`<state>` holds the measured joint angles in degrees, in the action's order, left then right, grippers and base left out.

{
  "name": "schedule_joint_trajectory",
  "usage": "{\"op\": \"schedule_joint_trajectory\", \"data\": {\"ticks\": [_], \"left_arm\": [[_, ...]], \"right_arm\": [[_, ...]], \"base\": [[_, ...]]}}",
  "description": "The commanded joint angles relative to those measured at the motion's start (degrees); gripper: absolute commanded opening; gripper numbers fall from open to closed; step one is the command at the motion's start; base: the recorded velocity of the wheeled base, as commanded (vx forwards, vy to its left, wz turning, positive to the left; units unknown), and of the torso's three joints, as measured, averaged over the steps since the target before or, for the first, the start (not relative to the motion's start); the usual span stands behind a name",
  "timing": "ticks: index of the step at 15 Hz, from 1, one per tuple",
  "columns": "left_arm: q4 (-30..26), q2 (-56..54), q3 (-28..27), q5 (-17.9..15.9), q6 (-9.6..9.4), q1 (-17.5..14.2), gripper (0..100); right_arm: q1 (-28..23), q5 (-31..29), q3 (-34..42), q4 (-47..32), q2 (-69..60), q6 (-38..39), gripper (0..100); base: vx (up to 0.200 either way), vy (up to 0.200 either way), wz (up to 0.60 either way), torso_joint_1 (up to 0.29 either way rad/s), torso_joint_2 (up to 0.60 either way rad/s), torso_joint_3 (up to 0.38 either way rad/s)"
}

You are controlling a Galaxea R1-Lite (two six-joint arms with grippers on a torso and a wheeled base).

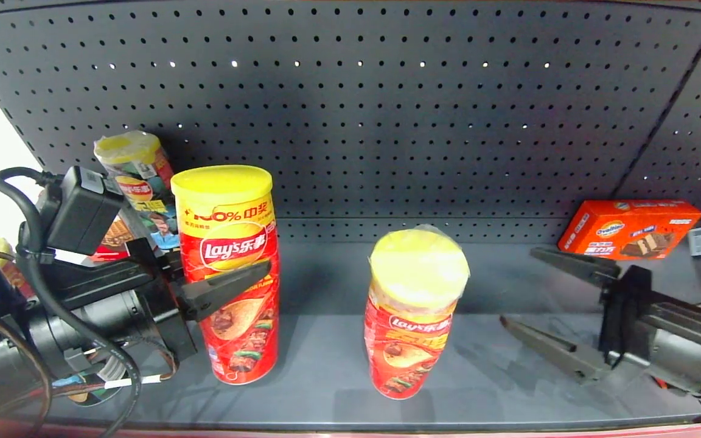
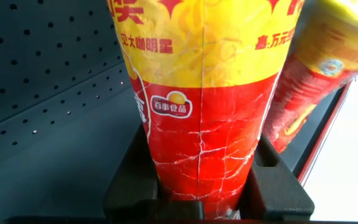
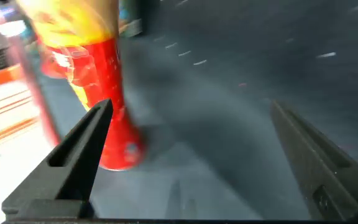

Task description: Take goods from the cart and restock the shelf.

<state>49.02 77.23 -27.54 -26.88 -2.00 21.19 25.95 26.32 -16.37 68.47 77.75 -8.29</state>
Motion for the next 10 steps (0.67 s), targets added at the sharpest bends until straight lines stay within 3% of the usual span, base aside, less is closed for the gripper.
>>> {"op": "schedule_joint_trajectory", "data": {"ticks": [1, 3, 5, 6, 8, 10], "left_arm": [[0.0, -0.1, -0.1, 0.0, -0.02, 0.0, 0], [0.0, -0.1, -0.1, 0.0, -0.11, 0.0, 0], [0.0, -0.1, 0.2, 0.0, -0.11, 0.0, 0], [0.0, -0.2, 0.4, 0.0, -0.11, 0.0, 0], [0.0, -0.1, 0.3, 0.0, -0.2, 0.1, 0], [0.1, -0.2, 0.3, 0.0, -0.29, 0.3, 0]], "right_arm": [[-9.8, 0.0, 4.5, -2.6, -15.6, 0.9, 100], [-17.4, -0.7, 5.9, -10.4, -25.0, 2.7, 100], [-26.8, -4.0, 7.9, -22.9, -37.4, 5.5, 100], [-28.6, -4.5, 8.4, -26.4, -40.8, 6.4, 100], [-33.5, -5.0, 8.7, -44.6, -56.3, 9.1, 100], [-35.5, -5.3, 8.2, -56.3, -65.4, 9.2, 100]], "base": [[0.0, 0.0, 0.0, 0.0, 0.0, 0.0], [0.0, 0.0, 0.0, 0.0, 0.0, 0.0], [0.0, 0.0, 0.0, 0.0, 0.0, 0.0], [0.0, 0.0, 0.0, 0.0, 0.0, 0.0], [0.0, 0.0, 0.0, 0.0, 0.0, 0.0], [0.0, 0.0, 0.0, 0.0, 0.0, 0.0]]}}
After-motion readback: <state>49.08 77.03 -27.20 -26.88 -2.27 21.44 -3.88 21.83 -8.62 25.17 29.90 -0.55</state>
